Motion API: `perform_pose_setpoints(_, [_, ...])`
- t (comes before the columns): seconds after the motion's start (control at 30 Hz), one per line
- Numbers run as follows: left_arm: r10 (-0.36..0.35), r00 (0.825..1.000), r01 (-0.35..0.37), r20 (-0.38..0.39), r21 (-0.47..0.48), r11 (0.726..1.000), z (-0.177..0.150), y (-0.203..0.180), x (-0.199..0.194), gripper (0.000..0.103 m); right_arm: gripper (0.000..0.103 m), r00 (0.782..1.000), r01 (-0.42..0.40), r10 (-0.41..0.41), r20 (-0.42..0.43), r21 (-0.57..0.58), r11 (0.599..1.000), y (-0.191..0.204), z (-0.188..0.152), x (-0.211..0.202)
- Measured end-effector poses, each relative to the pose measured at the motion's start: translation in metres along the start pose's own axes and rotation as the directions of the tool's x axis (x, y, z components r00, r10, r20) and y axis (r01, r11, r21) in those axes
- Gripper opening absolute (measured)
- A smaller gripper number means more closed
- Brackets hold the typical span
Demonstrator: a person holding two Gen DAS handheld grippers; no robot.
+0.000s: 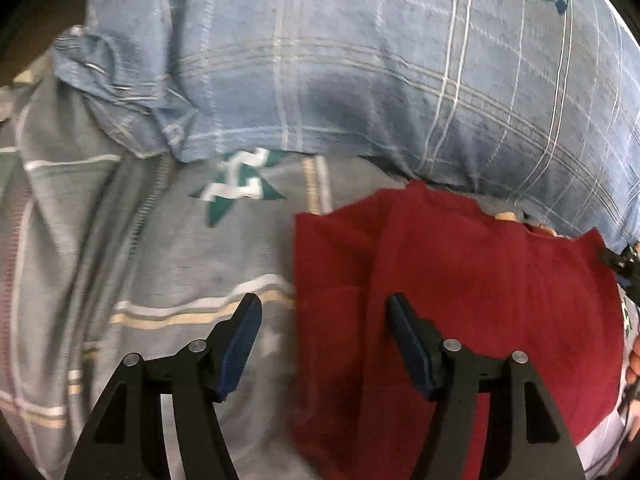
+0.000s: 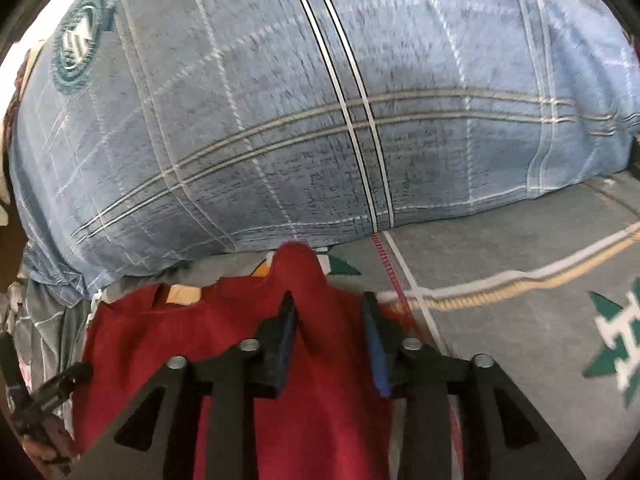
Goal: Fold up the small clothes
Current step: 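Lift the hem with both grippers and fold it over toward the collar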
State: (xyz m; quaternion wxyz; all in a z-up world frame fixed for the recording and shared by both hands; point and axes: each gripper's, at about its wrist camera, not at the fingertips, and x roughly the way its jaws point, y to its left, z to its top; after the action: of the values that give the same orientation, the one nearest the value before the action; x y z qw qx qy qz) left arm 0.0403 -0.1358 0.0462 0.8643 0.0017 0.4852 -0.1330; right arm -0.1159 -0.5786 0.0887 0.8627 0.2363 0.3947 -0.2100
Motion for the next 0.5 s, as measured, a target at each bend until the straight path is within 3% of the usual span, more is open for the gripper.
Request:
perform_pose_setpoints(0.17, [0.006,1.0,-0.007,-0.028,-0.029,1.0,-0.013,0.011,-0.033,0.064,0.064,0.987,-0.158,0.159,0.002,-0.068,0.985,0.053,-0.02,-0.039])
perform_pose_setpoints(0.3, [-0.003,1.0,0.003,-0.011,-0.018,1.0,-0.029,0.011,-0.062,0.065,0.064,0.933,-0.348,0.323,-0.159,-0.168,0.923,0.142,-0.046,-0.019])
perform_pose_setpoints(0.5, [0.024,1.0,-0.024,0.017,-0.04,0.999,-0.047,0.029,-0.07,0.065,0.063,0.908,-0.383,0.306,-0.285,-0.275,0.882,0.262,-0.077,0.033])
